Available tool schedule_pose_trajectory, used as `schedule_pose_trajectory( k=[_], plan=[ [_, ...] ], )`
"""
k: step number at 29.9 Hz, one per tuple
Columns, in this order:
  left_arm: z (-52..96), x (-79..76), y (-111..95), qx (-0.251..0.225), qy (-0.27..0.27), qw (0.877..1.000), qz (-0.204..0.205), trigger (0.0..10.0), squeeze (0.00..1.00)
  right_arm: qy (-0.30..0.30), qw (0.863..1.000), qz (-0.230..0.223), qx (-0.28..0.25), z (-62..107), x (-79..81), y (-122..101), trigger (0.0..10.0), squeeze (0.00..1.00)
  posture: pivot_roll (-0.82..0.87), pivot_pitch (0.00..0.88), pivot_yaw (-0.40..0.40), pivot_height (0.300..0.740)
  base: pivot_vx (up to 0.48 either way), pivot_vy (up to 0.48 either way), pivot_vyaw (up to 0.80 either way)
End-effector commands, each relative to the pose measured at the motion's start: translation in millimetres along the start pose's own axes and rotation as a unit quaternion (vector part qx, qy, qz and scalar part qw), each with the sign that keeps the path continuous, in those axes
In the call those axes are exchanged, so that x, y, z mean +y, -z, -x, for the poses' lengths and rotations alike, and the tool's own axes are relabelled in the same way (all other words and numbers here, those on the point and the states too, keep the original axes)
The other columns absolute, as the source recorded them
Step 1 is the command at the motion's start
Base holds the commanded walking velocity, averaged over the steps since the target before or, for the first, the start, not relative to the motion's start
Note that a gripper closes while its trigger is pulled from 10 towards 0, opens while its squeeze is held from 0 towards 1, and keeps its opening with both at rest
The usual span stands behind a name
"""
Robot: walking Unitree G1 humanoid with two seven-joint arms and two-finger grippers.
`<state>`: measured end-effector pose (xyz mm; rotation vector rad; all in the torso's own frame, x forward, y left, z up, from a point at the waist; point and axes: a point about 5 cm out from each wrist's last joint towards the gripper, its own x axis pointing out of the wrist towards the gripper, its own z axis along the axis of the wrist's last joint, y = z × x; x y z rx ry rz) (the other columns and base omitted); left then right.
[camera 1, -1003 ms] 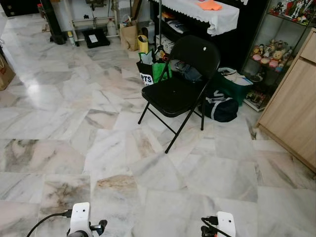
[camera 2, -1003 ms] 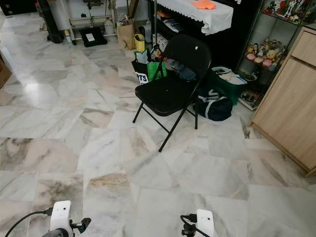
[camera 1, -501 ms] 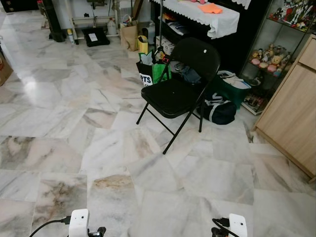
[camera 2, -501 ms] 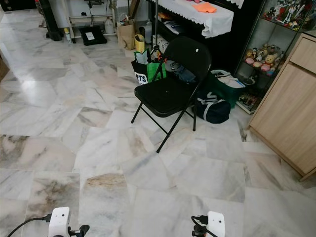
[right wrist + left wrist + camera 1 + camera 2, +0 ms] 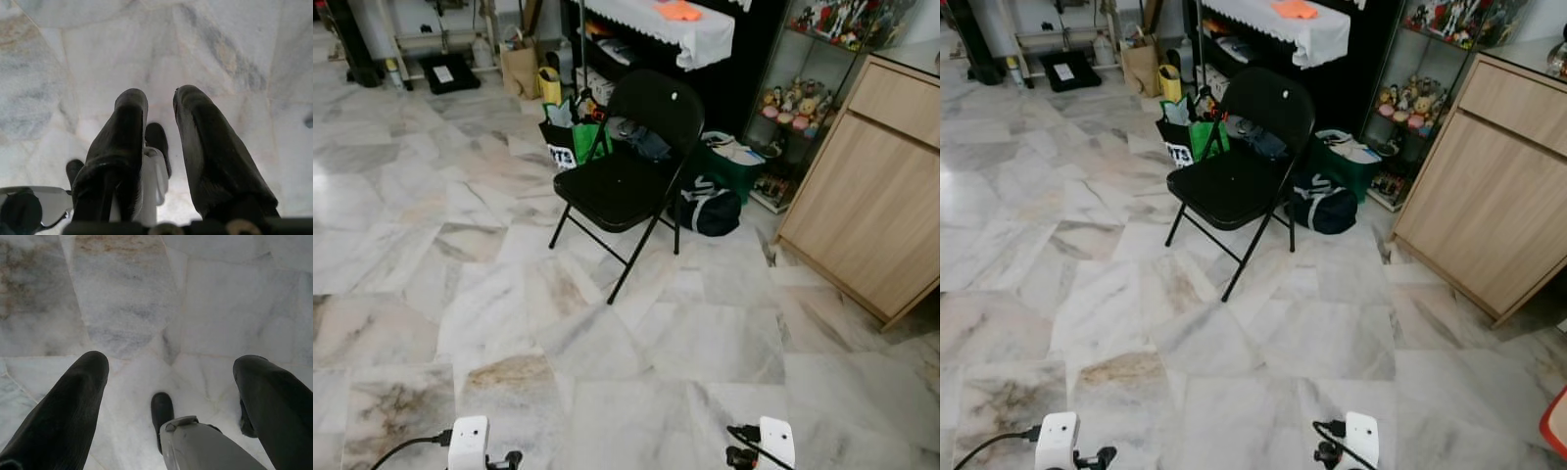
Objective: Setting the table
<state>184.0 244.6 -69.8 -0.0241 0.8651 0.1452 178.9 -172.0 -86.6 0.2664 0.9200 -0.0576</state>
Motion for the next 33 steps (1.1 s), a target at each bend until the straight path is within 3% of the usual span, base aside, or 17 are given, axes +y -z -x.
schedule_pose_trajectory(
  k=[1, 5, 9, 20, 33],
  plan=[
    [0.8, 2.3, 1.7, 0.000, -0.005, 1.000, 0.000, 10.0, 0.00, 0.003, 1.000, -0.002, 0.005, -0.2, -0.2, 0.4, 10.0, 0.00, 0.13, 0.014, -0.068, 0.740, 0.000, 0.000, -0.66],
    [1.1, 2.7, 2.3, 0.002, -0.004, 1.000, -0.004, 10.0, 0.00, 0.001, 1.000, -0.003, 0.005, 0.3, -0.6, 1.8, 10.0, 0.00, 0.12, 0.017, -0.064, 0.740, 0.000, 0.000, -0.65],
    [0.6, 1.4, 0.8, 0.001, -0.002, 0.999, -0.040, 10.0, 0.00, -0.001, 1.000, 0.005, 0.011, 0.7, -0.8, 4.1, 10.0, 0.00, 0.12, 0.019, -0.060, 0.740, 0.000, -0.213, -0.64],
    [-0.1, -1.8, 0.3, -0.001, -0.003, 1.000, -0.017, 10.0, 0.00, 0.005, 1.000, 0.005, 0.015, 1.2, -2.5, 5.9, 10.0, 0.00, 0.12, 0.000, -0.069, 0.740, 0.000, -0.087, -0.64],
    [-0.5, -4.1, 0.0, -0.002, 0.003, 1.000, -0.019, 10.0, 0.00, 0.003, 1.000, 0.007, 0.012, 0.9, -1.1, 4.9, 10.0, 0.00, 0.13, 0.000, -0.065, 0.740, 0.000, 0.000, -0.63]
  ],
)
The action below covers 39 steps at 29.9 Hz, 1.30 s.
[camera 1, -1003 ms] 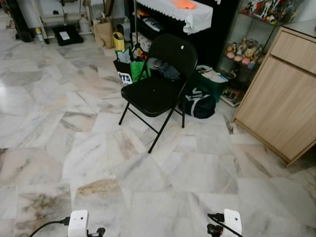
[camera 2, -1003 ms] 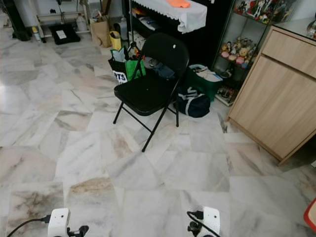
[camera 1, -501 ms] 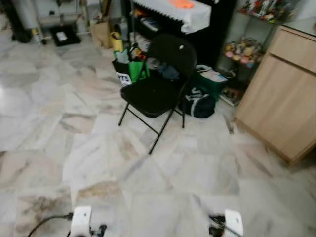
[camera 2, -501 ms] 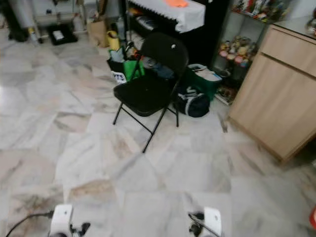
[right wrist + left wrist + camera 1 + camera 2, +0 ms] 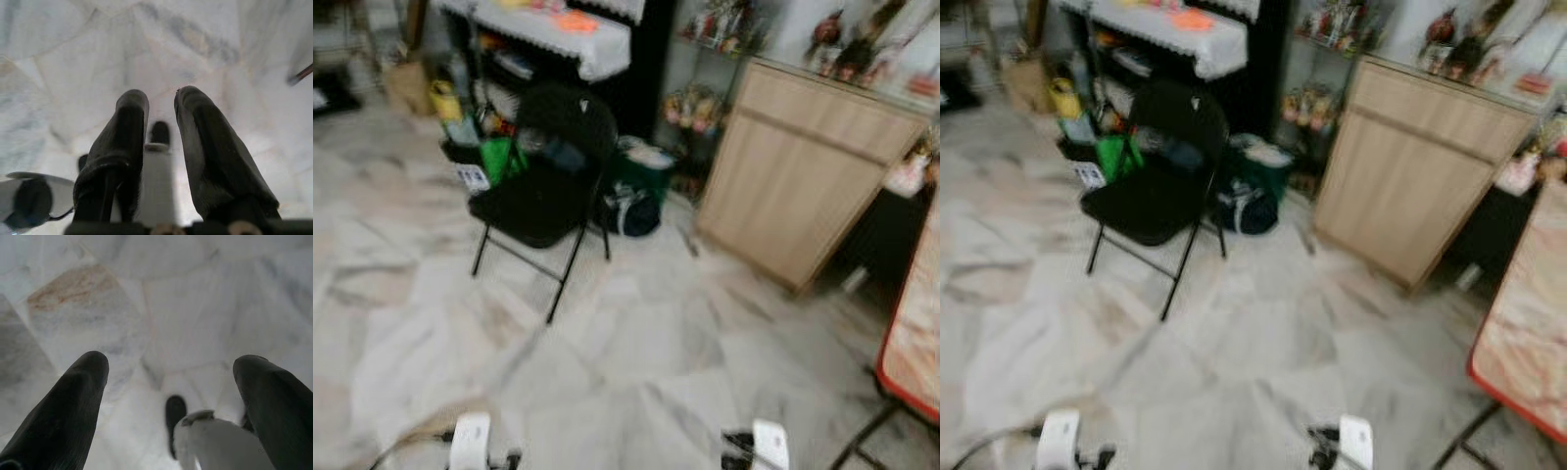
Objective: Setting the table
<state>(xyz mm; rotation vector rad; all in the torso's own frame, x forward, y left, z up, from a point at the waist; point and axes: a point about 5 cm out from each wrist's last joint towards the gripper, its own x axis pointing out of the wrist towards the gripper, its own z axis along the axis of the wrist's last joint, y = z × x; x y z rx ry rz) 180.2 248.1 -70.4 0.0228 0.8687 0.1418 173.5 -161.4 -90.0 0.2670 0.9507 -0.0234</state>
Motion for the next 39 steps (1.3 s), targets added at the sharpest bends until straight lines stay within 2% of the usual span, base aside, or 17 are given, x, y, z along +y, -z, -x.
schedule_pose_trajectory(
  k=[1, 8, 39],
  plan=[
    [-2.4, -7.8, -5.1, -0.004, 0.011, 1.000, 0.003, 10.0, 0.00, 0.014, 1.000, 0.000, -0.006, 1.1, -8.7, -4.2, 10.0, 0.00, 0.13, 0.000, -0.062, 0.740, 0.000, 0.000, -0.63],
    [-3.8, -8.2, -11.0, -0.010, 0.013, 1.000, 0.005, 10.0, 0.00, 0.012, 1.000, -0.006, -0.009, 0.3, -6.3, -5.8, 10.0, 0.00, 0.13, 0.010, -0.037, 0.740, 0.000, 0.000, -0.62],
    [-3.9, -4.4, -14.7, -0.015, 0.011, 1.000, -0.005, 10.0, 0.00, 0.012, 1.000, -0.017, -0.009, -0.1, -4.0, -4.9, 10.0, 0.00, 0.15, 0.016, -0.047, 0.740, 0.000, 0.000, -0.62]
  ],
)
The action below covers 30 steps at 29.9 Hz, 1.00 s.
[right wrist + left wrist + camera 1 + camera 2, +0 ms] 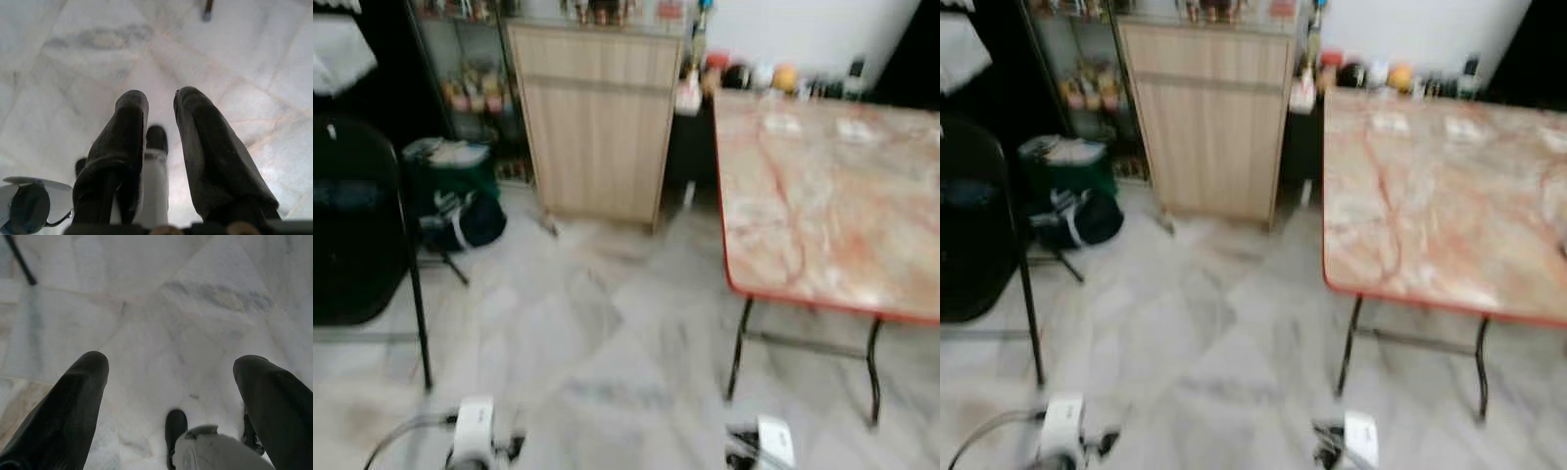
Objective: Setting the table
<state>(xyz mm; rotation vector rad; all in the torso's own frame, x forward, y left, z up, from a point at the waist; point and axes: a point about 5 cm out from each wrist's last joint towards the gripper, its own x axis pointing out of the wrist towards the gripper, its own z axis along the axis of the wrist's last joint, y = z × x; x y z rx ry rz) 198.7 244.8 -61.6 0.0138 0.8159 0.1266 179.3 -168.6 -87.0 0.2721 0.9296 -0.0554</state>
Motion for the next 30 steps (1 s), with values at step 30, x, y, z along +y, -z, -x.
schedule_pose_trajectory(
  k=[30],
  plan=[
    [-0.4, -5.5, 1.3, 0.003, 0.011, 1.000, -0.016, 10.0, 0.00, 0.012, 0.999, -0.032, -0.020, 0.9, -1.3, 0.7, 10.0, 0.00, 0.15, 0.019, -0.058, 0.740, 0.000, -0.420, -0.14]
  ],
)
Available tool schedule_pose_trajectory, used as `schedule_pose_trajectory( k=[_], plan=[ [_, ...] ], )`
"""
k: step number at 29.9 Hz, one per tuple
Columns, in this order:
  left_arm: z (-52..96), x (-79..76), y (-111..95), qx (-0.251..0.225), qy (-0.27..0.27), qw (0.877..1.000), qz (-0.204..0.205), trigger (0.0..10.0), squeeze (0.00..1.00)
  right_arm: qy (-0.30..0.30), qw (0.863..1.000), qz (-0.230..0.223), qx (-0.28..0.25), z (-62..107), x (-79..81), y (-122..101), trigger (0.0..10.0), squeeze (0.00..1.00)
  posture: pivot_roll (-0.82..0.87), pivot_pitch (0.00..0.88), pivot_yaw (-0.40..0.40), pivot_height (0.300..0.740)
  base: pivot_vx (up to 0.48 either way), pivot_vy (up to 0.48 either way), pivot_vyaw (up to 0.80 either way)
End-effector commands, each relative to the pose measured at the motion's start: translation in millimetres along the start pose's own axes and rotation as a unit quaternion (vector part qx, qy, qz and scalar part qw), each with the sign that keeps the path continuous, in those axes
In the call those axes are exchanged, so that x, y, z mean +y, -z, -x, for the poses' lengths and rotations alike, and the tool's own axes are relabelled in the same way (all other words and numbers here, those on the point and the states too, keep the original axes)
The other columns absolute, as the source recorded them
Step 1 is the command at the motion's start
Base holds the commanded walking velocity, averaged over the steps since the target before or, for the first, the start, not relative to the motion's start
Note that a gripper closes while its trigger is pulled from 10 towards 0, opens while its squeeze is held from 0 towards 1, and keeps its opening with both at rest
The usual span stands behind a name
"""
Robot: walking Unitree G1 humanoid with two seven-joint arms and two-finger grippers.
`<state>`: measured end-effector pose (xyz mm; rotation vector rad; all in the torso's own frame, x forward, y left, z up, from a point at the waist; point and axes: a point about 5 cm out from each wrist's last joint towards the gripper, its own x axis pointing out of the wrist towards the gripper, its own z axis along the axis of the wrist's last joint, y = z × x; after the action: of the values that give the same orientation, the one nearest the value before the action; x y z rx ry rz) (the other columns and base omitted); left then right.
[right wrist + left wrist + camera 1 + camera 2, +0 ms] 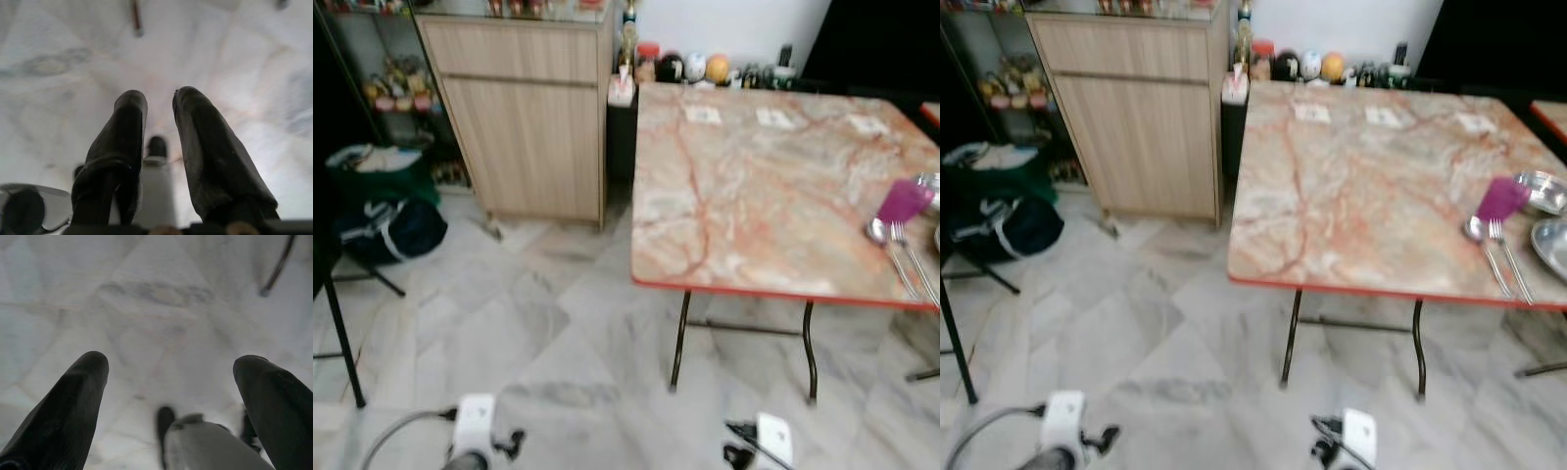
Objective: Setting the table
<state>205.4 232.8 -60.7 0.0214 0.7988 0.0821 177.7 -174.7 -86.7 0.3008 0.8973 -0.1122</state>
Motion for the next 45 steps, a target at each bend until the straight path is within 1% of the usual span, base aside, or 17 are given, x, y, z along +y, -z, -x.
schedule_pose_trajectory(
  k=[1, 10, 21, 24, 31, 45],
  plan=[
    [2.5, 6.7, 6.6, 0.013, -0.008, 1.000, -0.005, 10.0, 0.00, -0.005, 1.000, -0.003, -0.001, -0.5, 4.8, 1.3, 10.0, 0.00, 0.15, 0.019, -0.058, 0.740, 0.000, -0.480, 0.00],
    [2.3, 5.6, 6.5, 0.013, -0.006, 1.000, -0.006, 10.0, 0.00, -0.004, 1.000, -0.003, -0.003, -0.4, 4.6, 1.1, 10.0, 0.00, 0.14, 0.018, -0.057, 0.740, 0.000, -0.480, 0.00],
    [2.1, 3.3, 7.4, 0.014, -0.004, 1.000, -0.004, 10.0, 0.00, 0.000, 1.000, 0.011, -0.002, -0.3, 2.8, 0.5, 10.0, 0.00, 0.14, 0.017, -0.063, 0.740, 0.000, -0.461, 0.00],
    [2.2, 2.8, 8.2, 0.014, -0.005, 1.000, 0.006, 10.0, 0.00, 0.002, 1.000, 0.010, -0.004, -0.2, 2.1, 0.1, 10.0, 0.00, 0.14, 0.018, -0.066, 0.740, 0.000, 0.000, 0.00],
    [2.5, 2.3, 9.6, 0.016, -0.006, 1.000, 0.004, 10.0, 0.00, 0.003, 1.000, 0.005, -0.013, 0.1, 1.2, -1.2, 10.0, 0.00, 0.13, 0.018, -0.069, 0.740, 0.000, 0.000, 0.00],
    [2.8, -1.5, 12.4, 0.018, -0.001, 1.000, 0.009, 10.0, 0.00, 0.004, 1.000, 0.009, -0.016, 0.6, -0.9, -1.7, 10.0, 0.00, 0.13, 0.021, -0.076, 0.740, 0.000, 0.000, 0.00]
  ],
)
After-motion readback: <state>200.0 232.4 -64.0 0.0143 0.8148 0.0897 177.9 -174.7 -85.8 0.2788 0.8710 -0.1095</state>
